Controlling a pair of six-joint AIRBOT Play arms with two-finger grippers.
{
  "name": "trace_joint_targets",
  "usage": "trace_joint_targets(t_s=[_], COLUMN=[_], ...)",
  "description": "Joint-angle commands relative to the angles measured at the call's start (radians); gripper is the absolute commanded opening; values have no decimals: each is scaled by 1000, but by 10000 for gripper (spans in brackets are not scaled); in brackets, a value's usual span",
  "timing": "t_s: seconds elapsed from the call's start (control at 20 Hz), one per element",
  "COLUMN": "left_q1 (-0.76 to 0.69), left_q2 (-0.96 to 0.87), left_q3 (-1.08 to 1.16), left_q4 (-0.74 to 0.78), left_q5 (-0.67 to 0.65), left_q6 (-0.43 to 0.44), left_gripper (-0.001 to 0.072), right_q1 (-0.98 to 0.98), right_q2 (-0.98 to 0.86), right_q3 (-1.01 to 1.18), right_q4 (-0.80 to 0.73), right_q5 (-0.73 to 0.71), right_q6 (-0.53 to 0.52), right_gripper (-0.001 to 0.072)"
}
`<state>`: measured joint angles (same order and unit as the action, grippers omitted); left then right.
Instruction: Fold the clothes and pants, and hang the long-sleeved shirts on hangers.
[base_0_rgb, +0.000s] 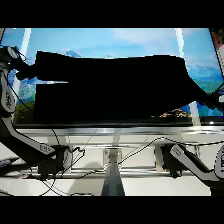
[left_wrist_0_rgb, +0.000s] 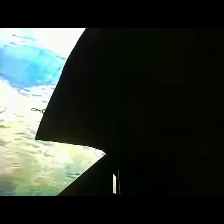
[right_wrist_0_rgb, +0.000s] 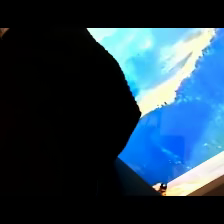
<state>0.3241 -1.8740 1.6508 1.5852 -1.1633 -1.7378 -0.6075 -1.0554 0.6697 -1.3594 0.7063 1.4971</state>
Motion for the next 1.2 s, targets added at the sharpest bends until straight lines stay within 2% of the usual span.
trace_joint_targets(t_s=[0.0, 0.05, 0.1, 0.15, 0.2, 0.35, 0.55, 0.7, 0.75, 0.8, 0.85, 0.95, 1.0, 1.05, 1.1, 1.15], left_q1=[14, 14, 14, 14, 14, 12, 43, 80, 100, 126, 159, 267, 323, 386, 441, 496], left_q2=[3, 3, 3, 4, 6, 47, 210, 407, 488, 573, 644, 752, 789, 823, 850, 871], left_q3=[-5, -5, -5, -5, -5, -5, -8, -138, -219, -322, -425, -644, -736, -824, -895, -963], left_q4=[11, 11, 11, 8, 3, 2, 42, 40, 39, 41, 51, 59, 37, -17, -91, -190], left_q5=[-36, -70, -101, -132, -168, -266, -390, -358, -322, -299, -298, -295, -278, -236, -182, -130], left_q6=[-2, -1, -2, -2, 2, 63, 62, 63, 64, 86, 106, 161, 183, 204, 232, 278], left_gripper=[21, 116, 390, 622, 655, 613, 596, 575, 465, 326, 281, 287, 344, 466, 507, 507], right_q1=[1, 1, 1, 1, 2, 2, 2, 2, 2, 2, 2, 2, 2, 2, 2, 2], right_q2=[22, 22, 22, 22, 21, 22, 21, 21, 21, 21, 21, 21, 21, 21, 21, 21], right_q3=[-10, -10, -10, -10, -10, -10, -10, -10, -10, -10, -10, -10, -10, -10, -10, -10], right_q4=[-10, -9, -8, -5, -5, -5, -5, -5, -2, 6, 19, 39, 40, 39, 39, 39], right_q5=[-16, -16, -16, -16, -16, -16, -19, -13, -13, -13, -13, -5, 9, 21, 30, 35], right_q6=[10, 10, 10, 10, 10, 10, 10, 10, 11, 11, 11, 10, 10, 10, 10, 10], right_gripper=[21, 21, 21, 21, 21, 37, 34, 34, 34, 34, 33, 33, 34, 34, 33, 33])
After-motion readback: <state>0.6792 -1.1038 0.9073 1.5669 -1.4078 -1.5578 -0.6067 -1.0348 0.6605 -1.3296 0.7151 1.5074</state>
